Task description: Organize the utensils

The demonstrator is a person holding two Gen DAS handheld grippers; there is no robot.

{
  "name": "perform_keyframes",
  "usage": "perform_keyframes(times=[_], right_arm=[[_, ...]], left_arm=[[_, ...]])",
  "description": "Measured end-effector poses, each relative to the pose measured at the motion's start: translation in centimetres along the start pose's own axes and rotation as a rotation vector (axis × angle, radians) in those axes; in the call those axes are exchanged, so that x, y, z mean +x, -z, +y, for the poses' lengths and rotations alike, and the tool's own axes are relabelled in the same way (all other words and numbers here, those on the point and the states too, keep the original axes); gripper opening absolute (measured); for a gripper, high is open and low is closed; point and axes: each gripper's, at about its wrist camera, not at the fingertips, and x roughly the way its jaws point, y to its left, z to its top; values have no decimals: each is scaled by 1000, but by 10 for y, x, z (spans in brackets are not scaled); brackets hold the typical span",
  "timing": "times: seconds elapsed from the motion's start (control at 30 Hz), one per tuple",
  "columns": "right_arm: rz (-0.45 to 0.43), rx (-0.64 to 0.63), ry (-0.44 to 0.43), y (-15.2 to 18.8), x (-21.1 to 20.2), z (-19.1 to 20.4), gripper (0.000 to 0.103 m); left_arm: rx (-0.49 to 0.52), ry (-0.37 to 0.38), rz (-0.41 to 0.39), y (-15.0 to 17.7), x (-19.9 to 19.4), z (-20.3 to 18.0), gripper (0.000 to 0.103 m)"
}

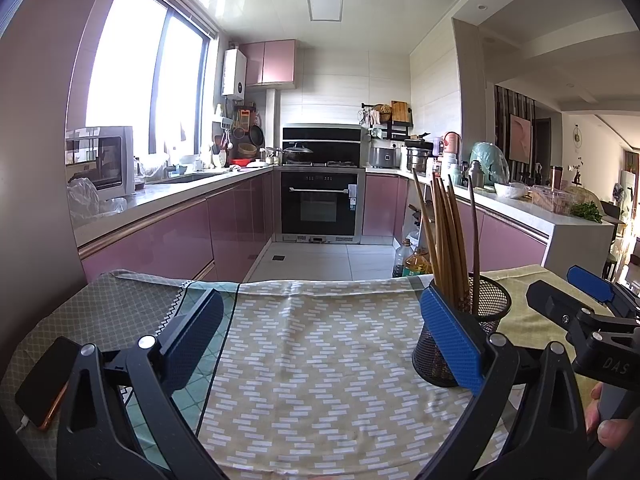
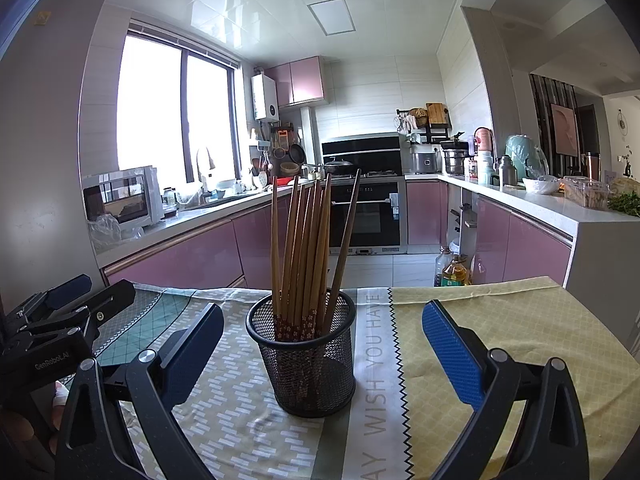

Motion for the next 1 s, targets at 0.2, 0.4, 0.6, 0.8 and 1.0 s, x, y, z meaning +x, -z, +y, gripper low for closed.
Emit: perform_keyframes(times=[0.2, 0.4, 0.6, 0.8, 1.0], right_arm=[[1, -1, 2, 0, 0, 0, 96], [0, -1, 3, 0, 0, 0, 96], [3, -2, 2, 1, 0, 0, 96], [11, -2, -3, 1, 0, -1, 96], [154, 20, 85, 4, 18, -50, 96]], left_arm=[[-1, 2, 0, 1, 0, 0, 97], [-13, 11, 12, 3, 0, 1, 97], [5, 8, 3, 2, 0, -1, 97], [8, 6, 26, 4, 2, -1, 97], [15, -14, 130, 12, 19, 15, 97]])
